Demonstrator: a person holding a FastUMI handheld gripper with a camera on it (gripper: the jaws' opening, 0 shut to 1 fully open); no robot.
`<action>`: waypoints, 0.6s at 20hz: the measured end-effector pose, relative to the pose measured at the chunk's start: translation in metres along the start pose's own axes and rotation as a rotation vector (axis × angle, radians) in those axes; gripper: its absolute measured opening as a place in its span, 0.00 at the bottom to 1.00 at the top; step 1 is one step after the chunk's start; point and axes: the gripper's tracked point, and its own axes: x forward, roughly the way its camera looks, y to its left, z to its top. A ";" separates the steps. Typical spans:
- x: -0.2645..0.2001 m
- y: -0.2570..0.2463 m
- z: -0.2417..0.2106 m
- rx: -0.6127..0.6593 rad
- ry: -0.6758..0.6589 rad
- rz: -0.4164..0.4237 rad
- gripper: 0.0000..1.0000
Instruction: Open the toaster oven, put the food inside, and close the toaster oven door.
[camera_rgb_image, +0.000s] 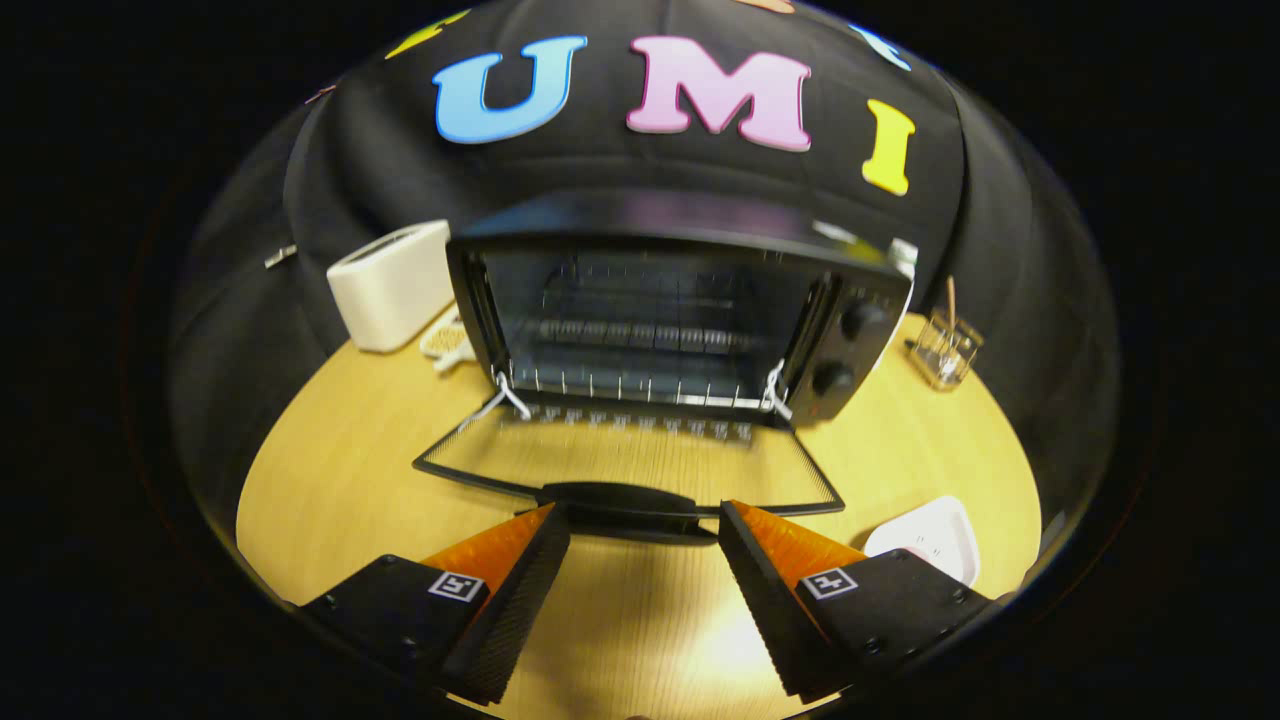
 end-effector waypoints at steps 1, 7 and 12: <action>0.002 -0.004 -0.021 0.015 0.060 -0.003 0.99; -0.042 -0.021 -0.007 0.013 0.000 0.039 0.99; -0.089 -0.073 0.009 0.010 -0.040 0.014 0.99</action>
